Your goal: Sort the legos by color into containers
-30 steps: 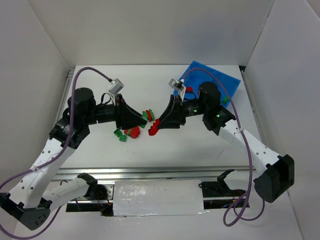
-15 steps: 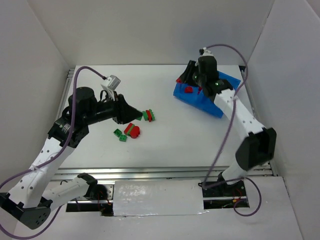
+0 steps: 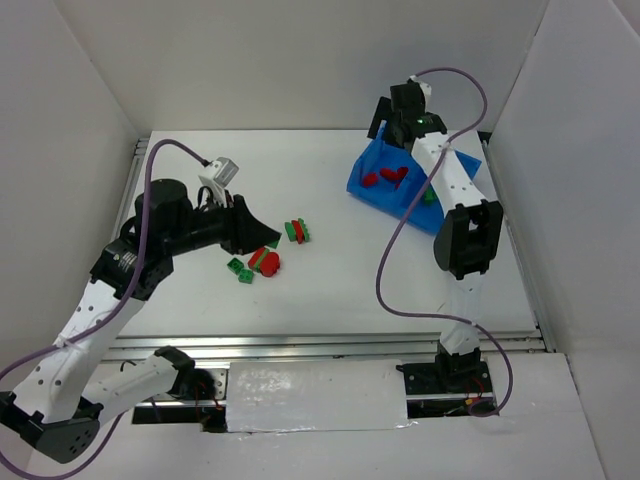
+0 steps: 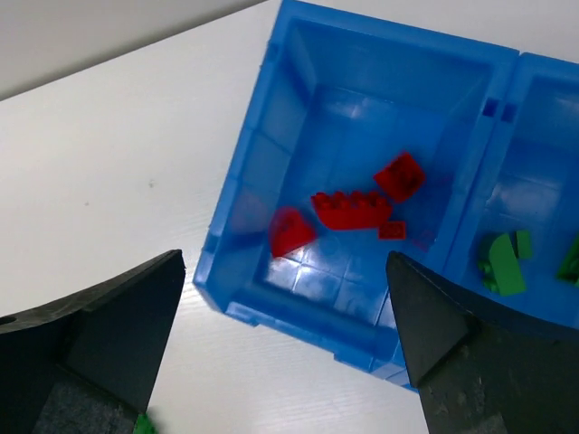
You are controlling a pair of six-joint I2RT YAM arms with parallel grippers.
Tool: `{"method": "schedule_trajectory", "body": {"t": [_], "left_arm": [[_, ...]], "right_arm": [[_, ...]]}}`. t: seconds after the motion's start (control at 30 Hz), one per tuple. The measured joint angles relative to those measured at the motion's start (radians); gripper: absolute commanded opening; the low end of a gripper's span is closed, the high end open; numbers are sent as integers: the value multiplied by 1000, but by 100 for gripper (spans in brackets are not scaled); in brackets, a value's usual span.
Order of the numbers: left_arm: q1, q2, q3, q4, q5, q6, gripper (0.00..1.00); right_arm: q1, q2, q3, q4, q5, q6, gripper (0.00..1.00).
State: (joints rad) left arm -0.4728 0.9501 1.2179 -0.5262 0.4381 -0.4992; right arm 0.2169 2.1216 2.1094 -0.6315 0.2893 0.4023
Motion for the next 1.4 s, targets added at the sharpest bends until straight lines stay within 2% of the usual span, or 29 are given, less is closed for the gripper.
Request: {"method": "schedule_trajectory", "body": {"t": [0.13, 0.2, 0.33, 0.4, 0.5, 0.57, 0.63, 0.8, 1.07, 1.1, 1.2, 1.23, 1.27, 1.3, 1.33, 1.4], "left_arm": [[0, 10, 3, 2, -1, -12, 0], [0, 43, 30, 1, -3, -34, 0], [0, 128, 77, 57, 56, -55, 0], [-3, 137, 54, 121, 109, -53, 0], [-8, 81, -55, 260, 166, -44, 0], [-11, 33, -115, 325, 186, -27, 0], [-15, 1, -142, 384, 207, -18, 0], [-23, -15, -175, 558, 267, 6, 0], [-26, -17, -231, 680, 318, 24, 0], [-26, -19, -239, 698, 319, 23, 0], [-26, -37, -270, 764, 314, 17, 0], [-26, -40, -276, 779, 314, 15, 0], [-27, -41, -280, 793, 313, 11, 0], [-26, -41, -282, 809, 311, 1, 0], [-26, -40, -284, 815, 307, -2, 0], [-26, -41, -287, 832, 296, -6, 0]], "right_arm": [[1, -34, 20, -29, -101, -16, 100], [4, -129, -84, 12, -181, -25, 100], [10, -387, -302, 15, -478, 32, 100], [18, -548, -464, 122, -647, 183, 100], [88, -833, -858, 397, -821, 531, 100], [182, -960, -1060, 513, -858, 732, 100], [288, -1004, -1151, 550, -874, 901, 100], [414, -1000, -1147, 641, -829, 1141, 100], [520, -1001, -1149, 870, -744, 1377, 94], [530, -1001, -1150, 880, -737, 1389, 92], [556, -1001, -1162, 907, -713, 1427, 76], [563, -1002, -1172, 922, -708, 1440, 65], [569, -1003, -1182, 935, -704, 1446, 59], [573, -1004, -1194, 941, -698, 1460, 39], [576, -1004, -1201, 948, -695, 1461, 24], [580, -1005, -1213, 950, -688, 1471, 10]]}}
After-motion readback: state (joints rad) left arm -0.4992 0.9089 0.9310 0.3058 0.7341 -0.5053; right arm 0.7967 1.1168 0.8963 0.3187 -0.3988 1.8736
